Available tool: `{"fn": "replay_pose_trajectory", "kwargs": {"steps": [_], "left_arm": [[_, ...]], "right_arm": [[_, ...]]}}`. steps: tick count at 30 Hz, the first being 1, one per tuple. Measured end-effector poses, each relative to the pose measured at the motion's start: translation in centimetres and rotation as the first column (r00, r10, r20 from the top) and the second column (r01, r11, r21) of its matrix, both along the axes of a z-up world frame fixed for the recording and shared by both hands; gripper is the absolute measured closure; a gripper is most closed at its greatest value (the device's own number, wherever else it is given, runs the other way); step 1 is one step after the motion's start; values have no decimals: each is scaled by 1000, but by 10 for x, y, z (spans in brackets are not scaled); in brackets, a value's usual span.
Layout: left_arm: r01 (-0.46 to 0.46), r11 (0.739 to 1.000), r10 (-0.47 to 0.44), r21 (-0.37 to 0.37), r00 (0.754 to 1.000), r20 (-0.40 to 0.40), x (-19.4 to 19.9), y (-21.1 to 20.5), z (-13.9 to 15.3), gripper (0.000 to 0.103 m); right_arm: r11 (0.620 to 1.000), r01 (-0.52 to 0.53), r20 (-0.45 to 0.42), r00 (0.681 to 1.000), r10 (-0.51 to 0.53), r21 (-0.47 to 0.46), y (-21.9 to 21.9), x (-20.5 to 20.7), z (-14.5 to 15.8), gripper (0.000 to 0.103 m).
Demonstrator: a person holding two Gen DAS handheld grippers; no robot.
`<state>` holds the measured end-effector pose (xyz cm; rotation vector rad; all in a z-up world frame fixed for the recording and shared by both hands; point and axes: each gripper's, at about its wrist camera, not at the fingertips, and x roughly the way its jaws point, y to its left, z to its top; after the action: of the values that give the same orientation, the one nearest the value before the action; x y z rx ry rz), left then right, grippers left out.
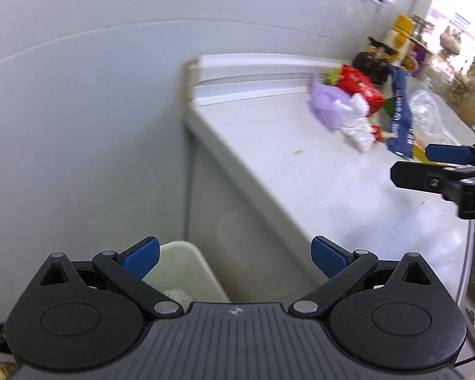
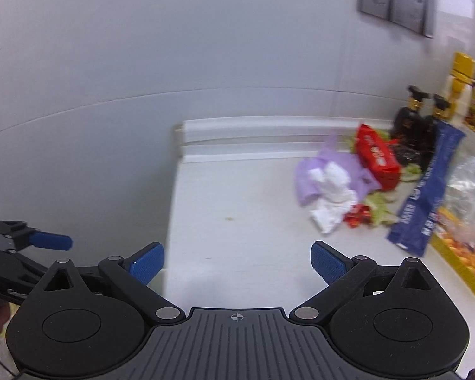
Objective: Collect trash
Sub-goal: 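Move both open tools back to the counter toward the snack packets, then grasp the red snack packet with the left gripper while the right grasps the blue snack bag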
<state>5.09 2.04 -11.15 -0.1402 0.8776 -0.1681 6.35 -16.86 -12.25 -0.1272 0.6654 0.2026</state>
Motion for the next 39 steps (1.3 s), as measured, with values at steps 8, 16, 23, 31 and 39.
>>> {"fn": "replay_pose_trajectory", "kwargs": {"steps": [8,16,23,31,39], "left_arm": [[77,997,-78,15,996,47,43,-46,22,1],[102,994,-97,-41,989,110,105,-92,53,4],[147,981,-134,-127,985,106,156,-137,59,18],[147,972,-136,-186,988,70,202,-169,50,37],[66,975,-69,-211,998,-7,238,-182,32,56]], "right_arm": [[992,126,64,990,-125,-14,-64,17,-5,3],[967,252,112,961,-254,31,-124,50,-5,3],[962,269,135,953,-272,36,-150,77,-10,4],[953,296,132,944,-303,70,-163,102,-23,21],[918,366,97,919,-382,151,-178,117,-33,35]]}}
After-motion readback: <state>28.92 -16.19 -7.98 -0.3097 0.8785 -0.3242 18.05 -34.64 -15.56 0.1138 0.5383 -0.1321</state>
